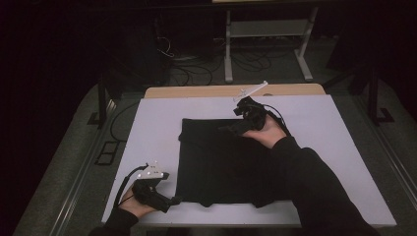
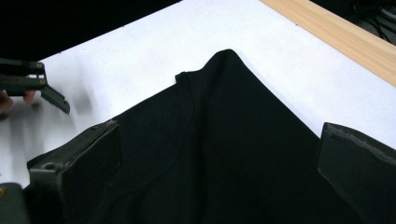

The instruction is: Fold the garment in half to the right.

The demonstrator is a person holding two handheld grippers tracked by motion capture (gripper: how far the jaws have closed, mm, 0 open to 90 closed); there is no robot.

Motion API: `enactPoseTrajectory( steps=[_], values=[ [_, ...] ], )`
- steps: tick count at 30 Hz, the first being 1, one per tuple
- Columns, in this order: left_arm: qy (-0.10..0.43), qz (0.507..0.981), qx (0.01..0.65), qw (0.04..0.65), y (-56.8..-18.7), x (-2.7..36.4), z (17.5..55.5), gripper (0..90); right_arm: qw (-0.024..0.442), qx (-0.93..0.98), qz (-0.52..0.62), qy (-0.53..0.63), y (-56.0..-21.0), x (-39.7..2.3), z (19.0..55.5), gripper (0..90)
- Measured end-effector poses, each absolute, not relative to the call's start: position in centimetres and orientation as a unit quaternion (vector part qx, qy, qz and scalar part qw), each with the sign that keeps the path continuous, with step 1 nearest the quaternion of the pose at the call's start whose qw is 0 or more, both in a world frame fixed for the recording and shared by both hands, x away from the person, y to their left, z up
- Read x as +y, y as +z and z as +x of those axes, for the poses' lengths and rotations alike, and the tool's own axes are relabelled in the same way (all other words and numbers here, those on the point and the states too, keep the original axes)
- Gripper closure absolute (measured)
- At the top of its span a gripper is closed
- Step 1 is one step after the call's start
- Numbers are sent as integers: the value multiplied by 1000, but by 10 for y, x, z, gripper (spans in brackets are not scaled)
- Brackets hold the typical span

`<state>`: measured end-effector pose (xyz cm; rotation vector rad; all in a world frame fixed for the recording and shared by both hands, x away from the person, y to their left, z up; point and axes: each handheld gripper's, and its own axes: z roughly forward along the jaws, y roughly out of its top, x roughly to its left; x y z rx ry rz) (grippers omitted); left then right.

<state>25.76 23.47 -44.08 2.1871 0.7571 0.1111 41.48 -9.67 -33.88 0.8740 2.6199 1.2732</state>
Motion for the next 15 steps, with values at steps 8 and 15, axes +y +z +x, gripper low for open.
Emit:
enactPoseTrajectory(
  steps=[8, 15],
  values=[
    [37, 876, 286, 387, -446, 230, 256, 0, 49, 860, 290, 418, -341, -83, 424, 0],
    [33, 885, 270, 379, -448, 227, 255, 0, 50, 862, 286, 415, -343, -69, 434, 0]
  ],
)
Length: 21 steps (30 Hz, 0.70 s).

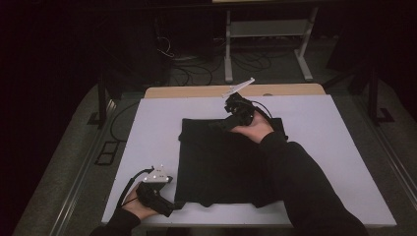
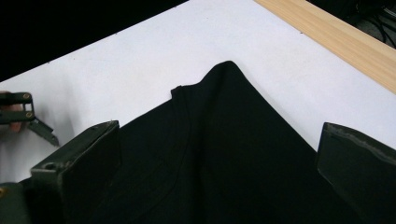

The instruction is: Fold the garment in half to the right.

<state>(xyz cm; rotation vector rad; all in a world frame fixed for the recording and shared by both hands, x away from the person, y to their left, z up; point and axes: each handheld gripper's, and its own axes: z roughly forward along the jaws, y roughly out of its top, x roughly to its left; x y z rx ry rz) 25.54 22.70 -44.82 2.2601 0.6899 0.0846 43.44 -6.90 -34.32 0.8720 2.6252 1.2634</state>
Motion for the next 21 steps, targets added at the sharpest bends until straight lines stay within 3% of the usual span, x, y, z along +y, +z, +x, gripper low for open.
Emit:
enactPoseTrajectory(
  steps=[7, 21],
  values=[
    [26, 890, 254, 378, -449, 224, 252, 14, 50, 862, 289, 413, -345, -55, 443, 0],
    [41, 886, 252, 386, -449, 224, 250, 145, 48, 862, 293, 411, -358, -26, 460, 1]
  ],
)
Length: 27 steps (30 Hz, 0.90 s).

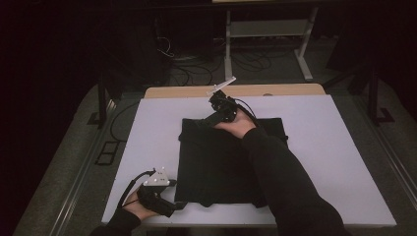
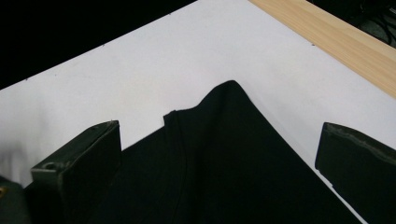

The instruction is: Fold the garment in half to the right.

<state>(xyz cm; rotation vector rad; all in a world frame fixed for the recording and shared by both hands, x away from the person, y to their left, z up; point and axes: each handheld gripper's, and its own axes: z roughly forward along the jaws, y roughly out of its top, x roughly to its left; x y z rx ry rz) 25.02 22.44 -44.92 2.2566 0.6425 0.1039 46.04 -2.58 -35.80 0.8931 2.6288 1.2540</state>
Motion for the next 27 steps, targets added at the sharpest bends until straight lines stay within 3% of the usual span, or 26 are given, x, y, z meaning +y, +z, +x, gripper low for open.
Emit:
enactPoseTrajectory(
  steps=[4, 12, 14, 27],
  values=[
    [51, 885, 254, 388, -449, 224, 249, 195, 49, 861, 295, 412, -359, -17, 465, 1],
    [72, 886, 251, 382, -448, 223, 248, 378, 49, 860, 292, 416, -364, 0, 469, 1],
    [64, 882, 257, 390, -448, 224, 248, 466, 48, 861, 292, 414, -366, 3, 471, 1],
    [49, 883, 253, 393, -447, 222, 253, 692, 46, 860, 292, 416, -381, 17, 483, 0]
  ],
)
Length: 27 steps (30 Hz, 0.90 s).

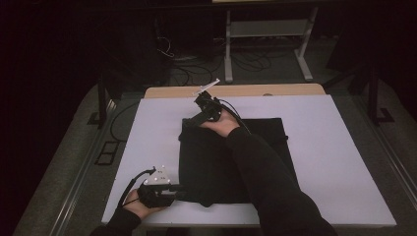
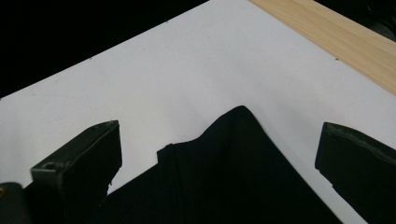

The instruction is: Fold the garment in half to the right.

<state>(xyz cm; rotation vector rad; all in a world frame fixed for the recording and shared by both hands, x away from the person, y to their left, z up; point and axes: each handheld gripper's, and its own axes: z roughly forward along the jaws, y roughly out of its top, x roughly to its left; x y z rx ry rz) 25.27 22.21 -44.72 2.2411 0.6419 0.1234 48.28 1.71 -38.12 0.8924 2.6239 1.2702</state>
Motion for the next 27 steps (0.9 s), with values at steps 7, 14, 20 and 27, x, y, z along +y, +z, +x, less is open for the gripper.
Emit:
enactPoseTrajectory(
  steps=[7, 14, 20, 27],
  values=[
    [38, 886, 244, 392, -447, 218, 255, 795, 46, 857, 300, 416, -394, 21, 491, 0],
    [41, 888, 239, 390, -445, 215, 258, 844, 43, 854, 318, 410, -409, 25, 500, 1],
    [41, 888, 233, 394, -443, 213, 260, 850, 44, 853, 320, 410, -418, 32, 504, 1],
    [40, 884, 229, 406, -440, 212, 261, 852, 40, 857, 321, 402, -430, 44, 512, 27]
  ],
)
